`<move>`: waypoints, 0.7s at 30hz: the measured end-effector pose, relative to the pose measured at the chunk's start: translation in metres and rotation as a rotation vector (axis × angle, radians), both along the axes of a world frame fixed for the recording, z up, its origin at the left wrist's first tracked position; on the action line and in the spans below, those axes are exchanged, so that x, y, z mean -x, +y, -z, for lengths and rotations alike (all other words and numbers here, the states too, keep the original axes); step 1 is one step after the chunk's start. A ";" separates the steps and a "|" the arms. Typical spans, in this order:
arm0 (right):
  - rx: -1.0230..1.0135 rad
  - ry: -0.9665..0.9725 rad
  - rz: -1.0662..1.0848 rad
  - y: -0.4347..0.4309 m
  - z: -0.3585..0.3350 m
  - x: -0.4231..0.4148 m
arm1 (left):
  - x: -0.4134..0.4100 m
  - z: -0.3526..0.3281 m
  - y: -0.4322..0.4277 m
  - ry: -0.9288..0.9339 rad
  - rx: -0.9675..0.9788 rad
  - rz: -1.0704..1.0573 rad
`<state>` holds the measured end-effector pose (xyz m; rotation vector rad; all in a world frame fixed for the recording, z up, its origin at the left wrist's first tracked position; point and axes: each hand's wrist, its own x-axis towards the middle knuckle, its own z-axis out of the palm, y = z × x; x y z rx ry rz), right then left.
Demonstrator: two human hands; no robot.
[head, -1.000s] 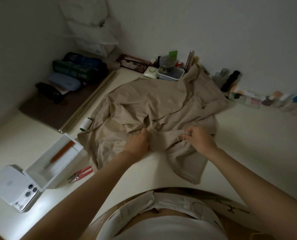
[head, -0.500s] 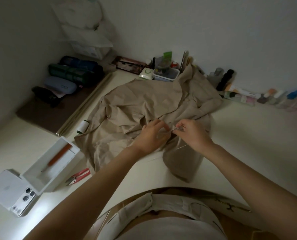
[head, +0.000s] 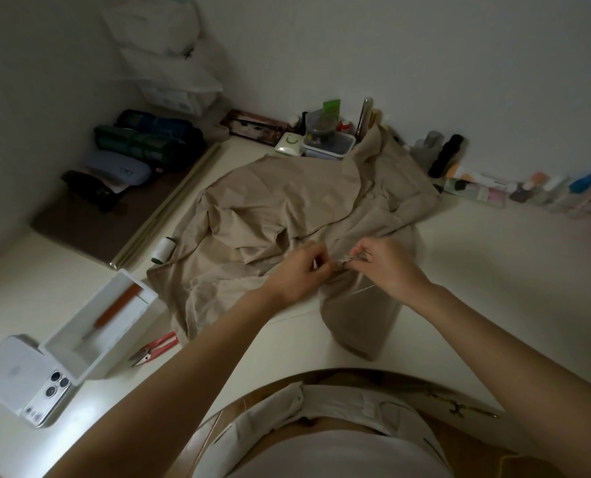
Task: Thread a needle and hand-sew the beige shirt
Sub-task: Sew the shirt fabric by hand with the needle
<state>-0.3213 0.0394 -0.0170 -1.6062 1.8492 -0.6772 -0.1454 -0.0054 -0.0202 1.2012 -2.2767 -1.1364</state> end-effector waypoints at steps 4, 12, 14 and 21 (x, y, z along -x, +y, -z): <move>-0.010 0.002 -0.018 0.002 -0.001 -0.002 | -0.002 -0.001 0.000 -0.141 0.042 -0.008; -0.044 0.036 -0.045 0.004 -0.007 -0.008 | -0.006 0.002 -0.001 -0.075 0.097 -0.097; -0.032 0.036 -0.047 0.003 -0.009 -0.010 | -0.006 0.001 -0.001 -0.025 0.104 -0.108; 0.028 -0.044 -0.012 0.013 -0.017 -0.018 | -0.016 0.004 -0.008 0.047 0.061 -0.219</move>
